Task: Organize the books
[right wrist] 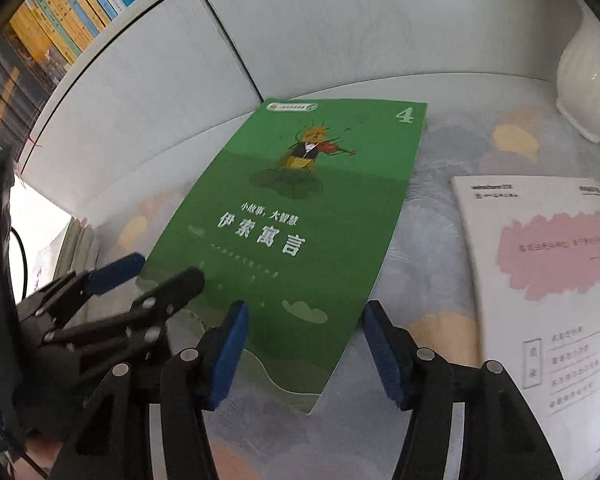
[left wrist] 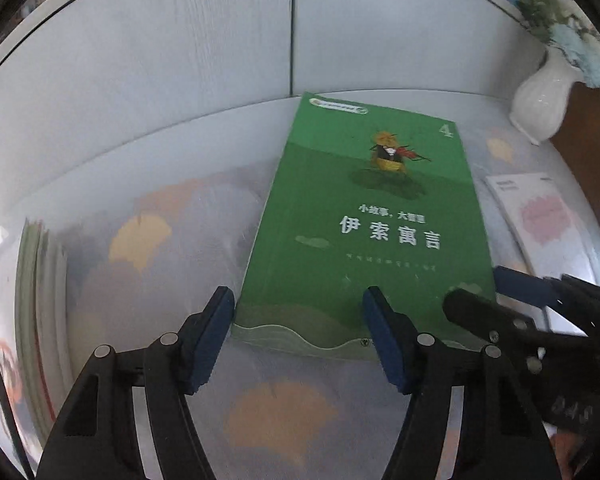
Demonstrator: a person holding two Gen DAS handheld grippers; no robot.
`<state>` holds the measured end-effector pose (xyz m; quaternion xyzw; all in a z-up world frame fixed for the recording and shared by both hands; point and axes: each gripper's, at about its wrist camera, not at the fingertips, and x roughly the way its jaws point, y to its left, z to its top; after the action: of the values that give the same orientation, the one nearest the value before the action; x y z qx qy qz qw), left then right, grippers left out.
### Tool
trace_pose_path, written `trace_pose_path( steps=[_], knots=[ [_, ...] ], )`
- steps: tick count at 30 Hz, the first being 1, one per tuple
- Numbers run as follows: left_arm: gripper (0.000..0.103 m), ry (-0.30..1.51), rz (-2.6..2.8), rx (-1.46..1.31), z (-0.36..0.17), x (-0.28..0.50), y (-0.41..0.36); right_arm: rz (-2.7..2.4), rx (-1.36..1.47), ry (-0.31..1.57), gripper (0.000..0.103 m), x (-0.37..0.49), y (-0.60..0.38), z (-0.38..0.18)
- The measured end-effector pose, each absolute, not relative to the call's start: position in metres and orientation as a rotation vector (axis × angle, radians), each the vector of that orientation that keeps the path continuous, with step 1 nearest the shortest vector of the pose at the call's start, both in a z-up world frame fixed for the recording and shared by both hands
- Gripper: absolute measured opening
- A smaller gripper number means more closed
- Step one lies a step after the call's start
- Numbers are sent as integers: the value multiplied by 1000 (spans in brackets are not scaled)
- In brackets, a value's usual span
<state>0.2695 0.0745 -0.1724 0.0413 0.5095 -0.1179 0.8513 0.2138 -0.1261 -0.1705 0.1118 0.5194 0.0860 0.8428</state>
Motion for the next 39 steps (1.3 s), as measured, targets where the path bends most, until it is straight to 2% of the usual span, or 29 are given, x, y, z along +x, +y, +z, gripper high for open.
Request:
trace_pose_path(
  steps=[6, 13, 17, 21, 25, 28, 29, 36, 39],
  knots=[
    [63, 1096, -273, 87, -165, 202, 77, 242, 178, 1130, 58, 189, -129, -166],
    [63, 1168, -317, 2, -162, 96, 88, 321, 123, 1198, 59, 105, -124, -165],
    [55, 1207, -295, -23, -170, 54, 103, 389, 109, 1242, 58, 42, -133, -170],
    [54, 1214, -264, -99, -175, 58, 119, 355, 67, 1235, 57, 5, -138, -169],
    [53, 1213, -251, -116, -177, 68, 123, 292, 184, 1226, 54, 3, -151, -170],
    [37, 1208, -295, -125, -176, 79, 115, 259, 237, 1208, 49, 9, -152, -170],
    [36, 1210, -301, -139, -175, 77, 116, 255, 244, 1206, 49, 12, -152, -171],
    [36, 1083, -513, -424, -135, 66, 135, 278, 351, 1201, 49, 18, -162, -176],
    [36, 1091, -560, -529, -140, 73, 141, 311, 445, 1198, 49, 19, -174, -180]
  ],
)
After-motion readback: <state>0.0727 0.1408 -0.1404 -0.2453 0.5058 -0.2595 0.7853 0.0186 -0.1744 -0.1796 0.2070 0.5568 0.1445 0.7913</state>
